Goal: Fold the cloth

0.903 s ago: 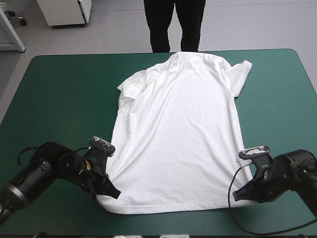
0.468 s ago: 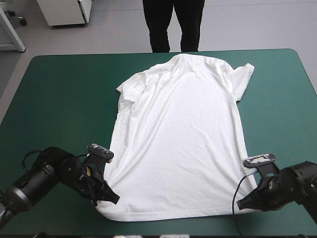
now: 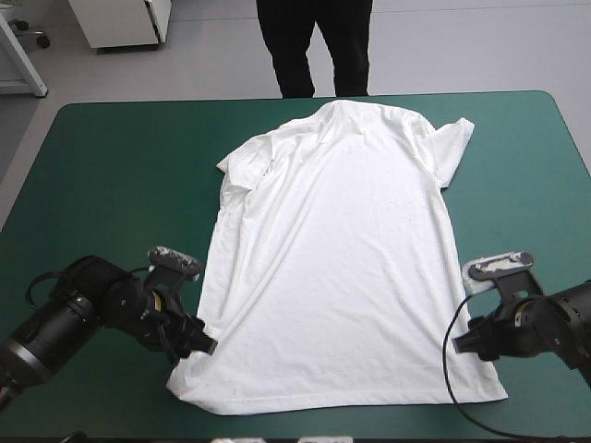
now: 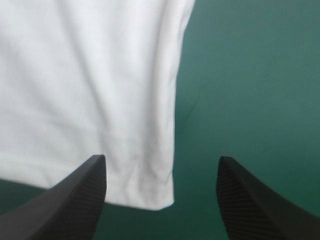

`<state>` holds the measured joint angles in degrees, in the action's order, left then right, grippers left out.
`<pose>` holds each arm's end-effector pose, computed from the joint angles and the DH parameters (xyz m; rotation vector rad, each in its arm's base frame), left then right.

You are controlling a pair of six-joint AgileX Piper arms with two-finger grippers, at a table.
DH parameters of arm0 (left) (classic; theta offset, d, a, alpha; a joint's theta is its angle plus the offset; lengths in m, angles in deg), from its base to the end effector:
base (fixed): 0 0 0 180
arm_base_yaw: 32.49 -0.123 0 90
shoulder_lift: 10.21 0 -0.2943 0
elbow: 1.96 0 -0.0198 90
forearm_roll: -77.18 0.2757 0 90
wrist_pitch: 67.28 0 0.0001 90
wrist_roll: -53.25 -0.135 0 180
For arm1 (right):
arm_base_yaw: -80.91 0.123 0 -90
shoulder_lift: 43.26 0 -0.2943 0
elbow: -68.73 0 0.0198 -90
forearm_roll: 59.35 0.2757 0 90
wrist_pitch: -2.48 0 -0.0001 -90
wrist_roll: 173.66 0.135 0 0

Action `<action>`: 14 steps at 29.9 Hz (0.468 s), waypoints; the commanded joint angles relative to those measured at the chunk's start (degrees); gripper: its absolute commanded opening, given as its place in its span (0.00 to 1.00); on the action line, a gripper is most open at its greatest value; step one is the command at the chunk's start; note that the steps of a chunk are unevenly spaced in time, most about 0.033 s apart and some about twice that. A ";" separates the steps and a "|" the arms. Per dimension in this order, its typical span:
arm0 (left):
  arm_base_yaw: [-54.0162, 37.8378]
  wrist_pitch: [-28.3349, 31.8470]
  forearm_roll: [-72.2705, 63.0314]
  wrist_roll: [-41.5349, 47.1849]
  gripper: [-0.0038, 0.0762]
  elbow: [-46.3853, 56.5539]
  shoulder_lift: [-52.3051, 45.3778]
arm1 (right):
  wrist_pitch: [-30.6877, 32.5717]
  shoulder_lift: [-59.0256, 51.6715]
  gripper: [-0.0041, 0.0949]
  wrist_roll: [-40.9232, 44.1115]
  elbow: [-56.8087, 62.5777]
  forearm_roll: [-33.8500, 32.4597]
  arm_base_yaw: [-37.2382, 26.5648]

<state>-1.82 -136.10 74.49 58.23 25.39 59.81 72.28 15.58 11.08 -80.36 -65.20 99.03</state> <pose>0.1755 -0.1110 0.2529 0.6328 2.8518 -0.1720 0.1660 0.0407 0.2700 -0.3476 2.7499 -0.0398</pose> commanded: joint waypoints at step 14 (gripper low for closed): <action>-5.34 12.78 19.47 8.91 0.60 -30.48 18.44 | -15.00 16.31 0.67 7.67 -26.37 -8.76 0.00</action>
<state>-4.89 -126.34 93.08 66.78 -1.48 75.95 60.96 29.95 18.90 -102.42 -72.33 99.03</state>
